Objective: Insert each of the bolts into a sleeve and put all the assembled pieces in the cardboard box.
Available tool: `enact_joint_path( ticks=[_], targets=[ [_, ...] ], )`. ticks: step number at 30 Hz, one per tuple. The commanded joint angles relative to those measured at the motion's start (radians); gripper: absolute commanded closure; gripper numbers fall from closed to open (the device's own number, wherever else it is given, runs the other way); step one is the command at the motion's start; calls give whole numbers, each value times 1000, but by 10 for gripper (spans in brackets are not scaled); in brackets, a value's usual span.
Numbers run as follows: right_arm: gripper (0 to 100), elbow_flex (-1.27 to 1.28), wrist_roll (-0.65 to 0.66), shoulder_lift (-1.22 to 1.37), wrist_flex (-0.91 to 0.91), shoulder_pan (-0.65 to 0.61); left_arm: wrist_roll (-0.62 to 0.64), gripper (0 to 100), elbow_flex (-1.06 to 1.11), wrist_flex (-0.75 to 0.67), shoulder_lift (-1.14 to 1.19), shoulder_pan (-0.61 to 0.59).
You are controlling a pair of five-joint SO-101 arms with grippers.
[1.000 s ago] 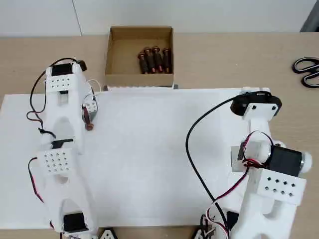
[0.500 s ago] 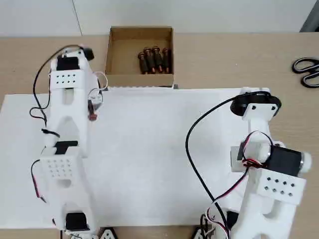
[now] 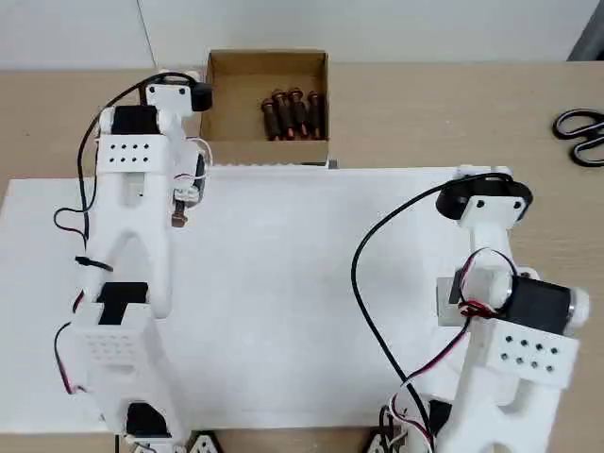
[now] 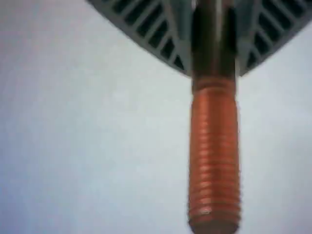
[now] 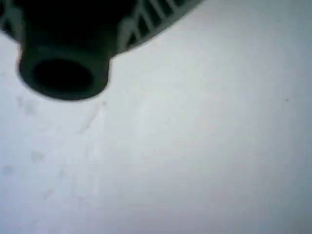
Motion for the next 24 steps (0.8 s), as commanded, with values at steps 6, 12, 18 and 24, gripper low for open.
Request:
enact_joint_path(
  ticks=[6,12,18,24],
  targets=[
    [993,-3,-9,-15,-8,8,832,995,-4,20,-69,-38],
    [994,-2,-9,-15,-8,8,1198,995,-2,18,-68,-37],
    [994,28,-9,-15,-24,8,1402,995,2,18,-60,-38],
    [994,48,-6,-19,-38,8,1545,995,8,23,6,-52]
  ],
)
